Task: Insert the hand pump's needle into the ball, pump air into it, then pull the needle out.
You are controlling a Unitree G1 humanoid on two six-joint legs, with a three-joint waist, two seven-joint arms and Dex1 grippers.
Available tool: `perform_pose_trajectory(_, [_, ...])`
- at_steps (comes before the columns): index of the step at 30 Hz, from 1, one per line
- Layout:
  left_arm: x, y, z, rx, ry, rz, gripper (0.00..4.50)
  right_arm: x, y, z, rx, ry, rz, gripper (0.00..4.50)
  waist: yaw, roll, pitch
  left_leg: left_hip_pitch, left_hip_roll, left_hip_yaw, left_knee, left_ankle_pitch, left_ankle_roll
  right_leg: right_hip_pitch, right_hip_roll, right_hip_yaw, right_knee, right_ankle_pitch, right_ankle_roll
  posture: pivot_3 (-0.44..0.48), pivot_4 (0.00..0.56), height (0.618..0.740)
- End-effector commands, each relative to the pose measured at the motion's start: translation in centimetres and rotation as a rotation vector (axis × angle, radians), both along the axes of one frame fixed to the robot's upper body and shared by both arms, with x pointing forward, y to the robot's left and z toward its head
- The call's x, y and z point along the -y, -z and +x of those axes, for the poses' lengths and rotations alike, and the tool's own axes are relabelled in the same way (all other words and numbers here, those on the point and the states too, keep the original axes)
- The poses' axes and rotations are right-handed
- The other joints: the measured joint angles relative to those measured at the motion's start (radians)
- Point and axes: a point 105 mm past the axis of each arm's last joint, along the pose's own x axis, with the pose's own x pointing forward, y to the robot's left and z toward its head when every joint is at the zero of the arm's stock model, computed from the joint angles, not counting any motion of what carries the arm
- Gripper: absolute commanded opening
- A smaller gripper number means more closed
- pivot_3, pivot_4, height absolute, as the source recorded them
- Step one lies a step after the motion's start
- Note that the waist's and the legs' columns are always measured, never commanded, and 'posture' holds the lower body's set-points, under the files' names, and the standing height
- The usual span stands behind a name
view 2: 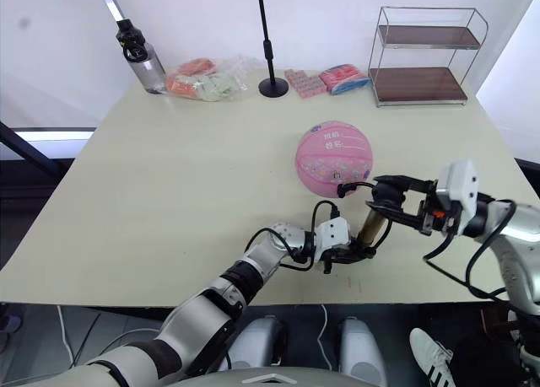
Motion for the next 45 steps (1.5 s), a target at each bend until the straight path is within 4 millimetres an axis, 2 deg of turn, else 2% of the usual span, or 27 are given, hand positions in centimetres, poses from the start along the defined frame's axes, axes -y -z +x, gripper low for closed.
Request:
perform_pose_trajectory(1, [-1.1,2.8,-1.3,-0.075,0.015,0.101,1.1,0.3,4.8,-0.3,-0.104,0.029,-0.084,1.65,0.0,-0.001,-0.001,0.0,0.0,0.0,0.0,0.0,0.0,0.0,0.0,0.0,0.0,0.0,0.0,0.0,0.15,0.74])
perform_pose_trajectory(5, [-1.1,2.8,-1.3,-0.074,0.014,0.101,1.1,0.5,6.3,-0.7,-0.108,0.039,-0.099,1.65,0.0,-0.002,-0.001,0.004,0.0,0.0,-0.001,0.0,0.0,0.004,0.0,0.0,0.0,0.0,0.0,0.0,0.15,0.74])
perform_pose_trajectory(7, [-1.1,2.8,-1.3,-0.075,0.014,0.101,1.1,0.5,5.8,-0.6,-0.087,0.037,-0.093,1.65,-0.001,-0.003,-0.002,0.01,0.001,0.0,-0.001,0.0,0.0,0.01,0.0,0.0,-0.001,-0.001,-0.001,0.0,0.15,0.74])
perform_pose_trajectory(9, [-1.1,2.8,-1.4,-0.075,0.015,0.101,1.1,0.6,4.4,-0.3,-0.056,0.04,-0.068,1.65,-0.001,-0.003,-0.002,0.011,0.002,0.0,-0.001,0.0,0.0,0.011,0.0,0.0,-0.001,-0.003,-0.003,0.0,0.15,0.74])
perform_pose_trajectory(11, [-1.0,2.8,-1.4,-0.075,0.016,0.101,1.1,0.7,2.3,0.1,-0.013,0.035,-0.048,1.65,0.0,-0.002,-0.002,0.011,0.002,0.0,-0.001,0.0,0.0,0.011,0.001,0.0,-0.001,-0.003,-0.003,0.0,0.15,0.74])
perform_pose_trajectory(13, [-1.0,2.8,-1.4,-0.075,0.019,0.101,1.1,1.0,-2.4,0.4,0.068,0.014,0.006,1.65,0.0,-0.001,-0.001,0.011,0.002,-0.001,-0.001,0.0,0.0,0.011,0.001,0.0,-0.001,-0.003,-0.004,0.0,0.15,0.74])
perform_pose_trajectory(17, [-1.0,2.8,-1.4,-0.077,0.017,0.099,1.1,1.5,-8.2,-0.2,0.116,-0.02,0.068,1.65,0.004,0.006,0.005,0.006,0.0,0.0,-0.001,0.0,0.0,0.006,-0.002,0.0,-0.001,-0.001,-0.002,0.0,0.15,0.74])
perform_pose_trajectory(20, [-1.0,2.8,-1.5,-0.078,0.017,0.099,1.1,2.0,-10.9,-0.7,0.114,-0.032,0.083,1.65,0.005,0.006,0.005,-0.005,-0.001,0.0,0.0,0.0,0.0,-0.003,-0.002,0.0,-0.001,0.0,0.0,0.0,0.15,0.74])
perform_pose_trajectory(26, [-1.0,2.8,-1.5,-0.079,0.02,0.098,1.1,2.5,-15.5,-1.5,0.162,-0.039,0.107,1.65,0.004,0.007,0.006,-0.006,-0.001,-0.001,0.0,0.0,0.0,-0.004,-0.004,0.0,-0.001,0.0,0.0,0.0,0.15,0.74])
perform_pose_trajectory(31, [-1.0,2.8,-1.5,-0.078,0.022,0.099,1.1,2.5,-17.3,-1.9,0.177,-0.045,0.11,1.65,0.005,0.009,0.008,-0.008,-0.001,0.0,0.0,0.0,0.0,-0.006,-0.004,0.0,-0.001,0.0,0.0,0.0,0.15,0.74])
perform_pose_trajectory(35, [-1.1,2.8,-1.5,-0.078,0.02,0.099,1.1,2.5,-16.9,-1.7,0.151,-0.039,0.09,1.65,0.005,0.01,0.008,-0.011,-0.001,0.001,0.0,0.0,0.0,-0.01,-0.004,0.001,-0.001,0.0,0.0,0.0,0.15,0.74])
perform_pose_trajectory(40, [-1.1,2.8,-1.4,-0.079,0.017,0.097,1.1,2.2,-10.9,-0.7,0.019,-0.019,0.003,1.65,0.005,0.009,0.008,-0.011,-0.001,0.001,-0.001,0.0,0.0,-0.01,-0.003,0.001,-0.001,0.0,0.0,0.0,0.15,0.74])
perform_pose_trajectory(41, [-1.1,2.8,-1.4,-0.079,0.016,0.097,1.1,2.2,-10.2,-0.6,0.01,-0.014,-0.004,1.65,0.005,0.005,0.006,-0.011,-0.001,0.001,-0.001,0.0,0.0,-0.01,-0.003,0.001,-0.001,0.0,0.0,0.0,0.15,0.74])
perform_pose_trajectory(42, [-1.1,2.8,-1.4,-0.079,0.014,0.097,1.1,2.0,-8.2,-0.3,-0.02,-0.01,-0.018,1.65,0.004,0.005,0.006,-0.008,0.0,0.0,-0.001,0.0,0.0,-0.007,-0.002,0.0,-0.001,0.0,0.0,0.0,0.15,0.74])
perform_pose_trajectory(45, [-1.1,2.8,-1.3,-0.077,0.009,0.098,1.1,1.4,-4.6,-0.3,-0.066,-0.016,-0.032,1.65,0.001,0.004,0.004,-0.004,0.0,0.0,-0.001,0.0,0.0,-0.003,-0.002,0.0,-0.001,0.0,0.0,0.0,0.15,0.74])
